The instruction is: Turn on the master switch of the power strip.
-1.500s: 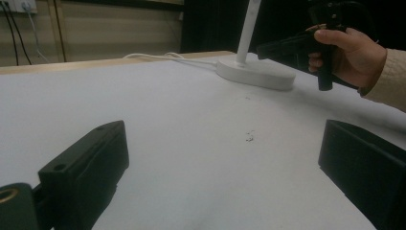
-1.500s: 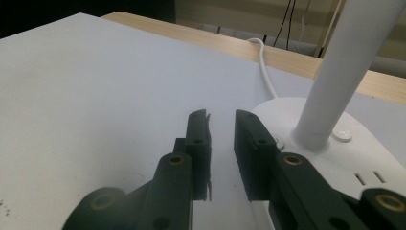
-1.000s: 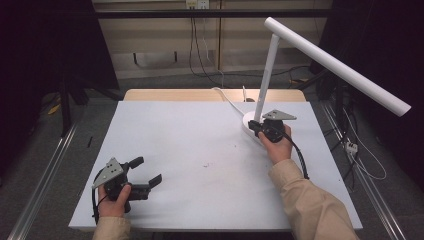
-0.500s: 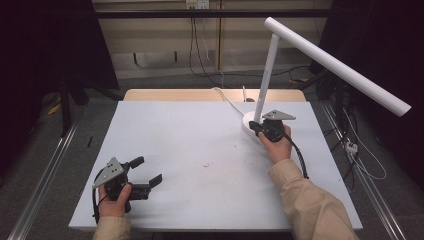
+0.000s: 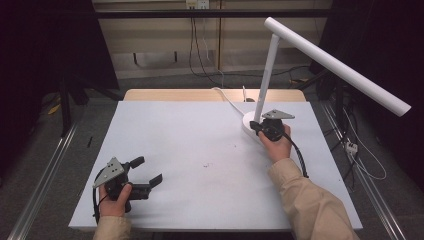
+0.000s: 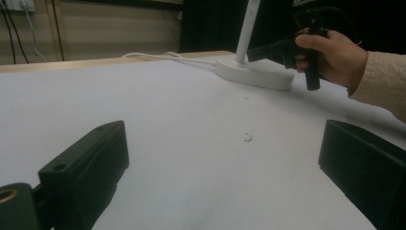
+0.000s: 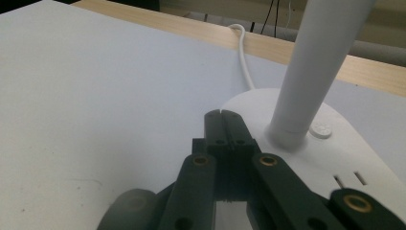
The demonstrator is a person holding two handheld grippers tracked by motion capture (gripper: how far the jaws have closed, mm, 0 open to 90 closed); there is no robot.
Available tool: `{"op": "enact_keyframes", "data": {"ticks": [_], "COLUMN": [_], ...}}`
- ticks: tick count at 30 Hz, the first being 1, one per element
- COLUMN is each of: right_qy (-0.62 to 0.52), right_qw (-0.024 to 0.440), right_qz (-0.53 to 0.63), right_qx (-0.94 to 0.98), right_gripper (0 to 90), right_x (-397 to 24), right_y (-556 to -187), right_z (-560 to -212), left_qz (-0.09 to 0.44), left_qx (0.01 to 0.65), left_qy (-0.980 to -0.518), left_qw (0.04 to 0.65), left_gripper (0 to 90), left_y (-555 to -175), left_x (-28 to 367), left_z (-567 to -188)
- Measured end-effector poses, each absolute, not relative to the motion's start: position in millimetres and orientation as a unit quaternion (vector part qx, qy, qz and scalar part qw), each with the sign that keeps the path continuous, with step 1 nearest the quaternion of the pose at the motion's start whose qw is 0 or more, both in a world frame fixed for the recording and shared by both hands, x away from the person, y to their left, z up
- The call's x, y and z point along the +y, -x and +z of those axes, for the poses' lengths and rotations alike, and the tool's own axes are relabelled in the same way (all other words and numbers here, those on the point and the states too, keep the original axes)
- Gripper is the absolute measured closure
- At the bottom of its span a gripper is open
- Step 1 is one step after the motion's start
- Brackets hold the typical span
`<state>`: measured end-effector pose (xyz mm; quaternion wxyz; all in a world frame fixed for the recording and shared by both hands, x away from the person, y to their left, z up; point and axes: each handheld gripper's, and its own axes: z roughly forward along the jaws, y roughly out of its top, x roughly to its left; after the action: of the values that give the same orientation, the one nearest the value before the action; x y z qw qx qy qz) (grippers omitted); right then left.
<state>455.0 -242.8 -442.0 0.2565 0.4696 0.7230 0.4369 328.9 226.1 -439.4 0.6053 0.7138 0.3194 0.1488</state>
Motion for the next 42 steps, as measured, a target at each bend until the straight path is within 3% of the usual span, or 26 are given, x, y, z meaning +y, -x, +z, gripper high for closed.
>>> {"op": "enact_keyframes", "data": {"ticks": [42], "right_qy": [-0.486], "right_qw": [0.282], "right_qz": [0.4], "right_qx": [0.724], "right_gripper": [90.0], "right_x": [-238.2], "right_y": [-475.3], "right_z": [-450.7], "left_qz": [0.149], "left_qx": [0.319], "left_qy": [-0.715], "left_qw": [0.604], "left_gripper": [2.8], "left_y": [-329.0], "left_x": [226.1], "left_z": [-439.9]}}
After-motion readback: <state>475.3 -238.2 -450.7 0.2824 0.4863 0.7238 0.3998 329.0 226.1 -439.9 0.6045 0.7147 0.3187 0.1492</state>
